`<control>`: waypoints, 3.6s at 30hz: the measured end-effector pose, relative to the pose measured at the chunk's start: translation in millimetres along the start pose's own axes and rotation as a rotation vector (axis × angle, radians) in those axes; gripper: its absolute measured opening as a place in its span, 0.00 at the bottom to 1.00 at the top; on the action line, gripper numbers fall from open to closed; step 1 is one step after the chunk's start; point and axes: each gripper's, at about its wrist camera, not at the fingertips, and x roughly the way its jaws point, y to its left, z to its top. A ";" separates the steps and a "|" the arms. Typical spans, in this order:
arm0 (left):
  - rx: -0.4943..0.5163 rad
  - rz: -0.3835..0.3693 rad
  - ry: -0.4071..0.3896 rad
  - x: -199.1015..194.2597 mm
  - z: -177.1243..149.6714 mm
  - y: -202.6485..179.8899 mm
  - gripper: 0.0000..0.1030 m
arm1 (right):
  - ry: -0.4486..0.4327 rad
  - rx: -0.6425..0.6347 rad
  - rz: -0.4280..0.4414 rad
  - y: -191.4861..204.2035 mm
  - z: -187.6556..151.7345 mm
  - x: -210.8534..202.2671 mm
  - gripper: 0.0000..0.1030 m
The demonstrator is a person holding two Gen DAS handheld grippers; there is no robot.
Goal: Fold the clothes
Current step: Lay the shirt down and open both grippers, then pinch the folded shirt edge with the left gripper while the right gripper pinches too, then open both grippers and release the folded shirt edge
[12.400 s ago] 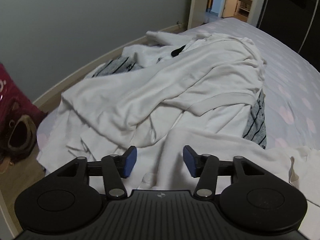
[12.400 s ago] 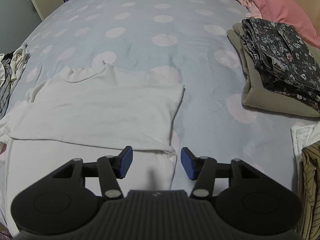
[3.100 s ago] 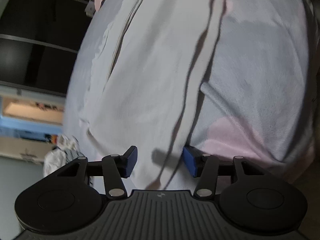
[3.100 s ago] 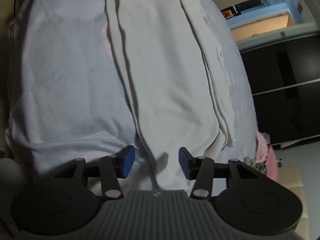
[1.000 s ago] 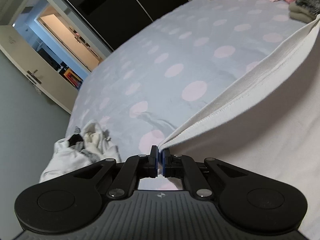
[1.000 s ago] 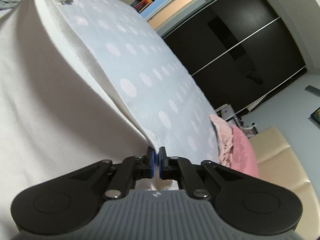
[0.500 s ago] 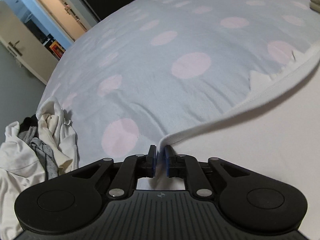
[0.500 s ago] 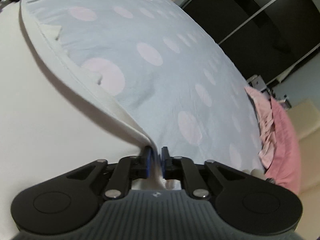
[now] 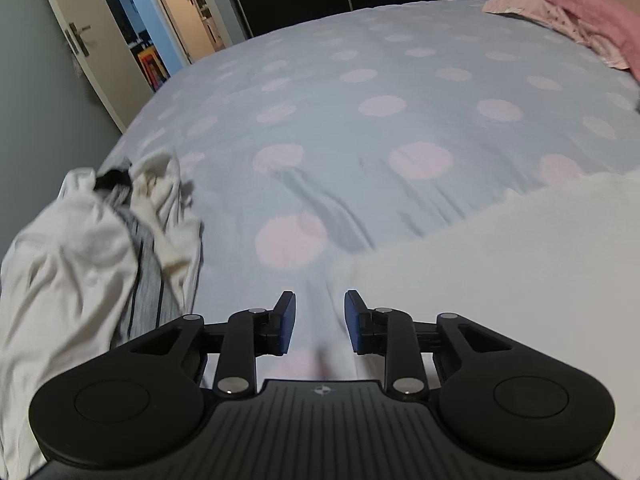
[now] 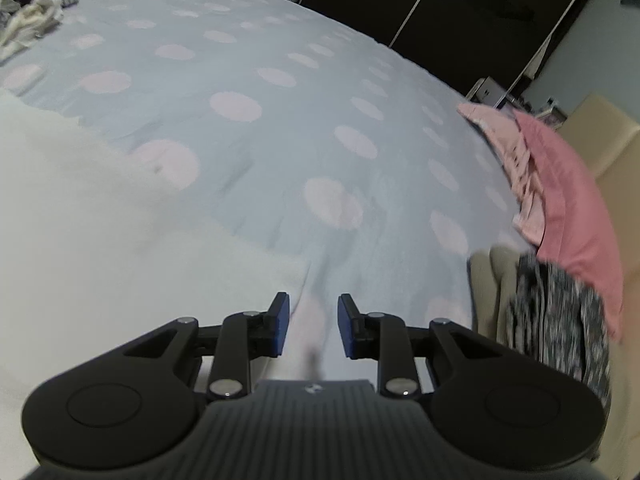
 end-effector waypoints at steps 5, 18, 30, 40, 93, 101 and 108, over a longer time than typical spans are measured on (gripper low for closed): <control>-0.019 -0.044 0.018 -35.6 -38.5 -2.0 0.31 | 0.022 0.108 0.085 -3.0 -39.6 -43.4 0.37; -0.329 -0.125 0.120 -60.2 -139.3 -7.5 0.47 | 0.150 0.583 0.241 2.0 -138.5 -76.5 0.44; -0.434 -0.103 0.106 -49.3 -155.6 -20.2 0.33 | 0.160 0.694 0.190 25.8 -157.2 -70.3 0.42; -0.347 -0.076 0.075 -71.6 -143.7 -35.2 0.05 | 0.104 0.693 0.134 40.0 -152.3 -93.2 0.11; -0.142 -0.100 0.122 -176.7 -194.4 -13.1 0.44 | 0.160 0.436 0.221 61.9 -186.2 -203.9 0.62; -0.142 -0.125 0.092 -152.5 -161.4 -9.9 0.44 | 0.252 0.597 0.328 21.7 -158.9 -167.4 0.62; -0.263 -0.155 0.159 -117.4 -157.8 -0.1 0.44 | 0.283 0.700 0.405 -1.2 -154.7 -116.0 0.62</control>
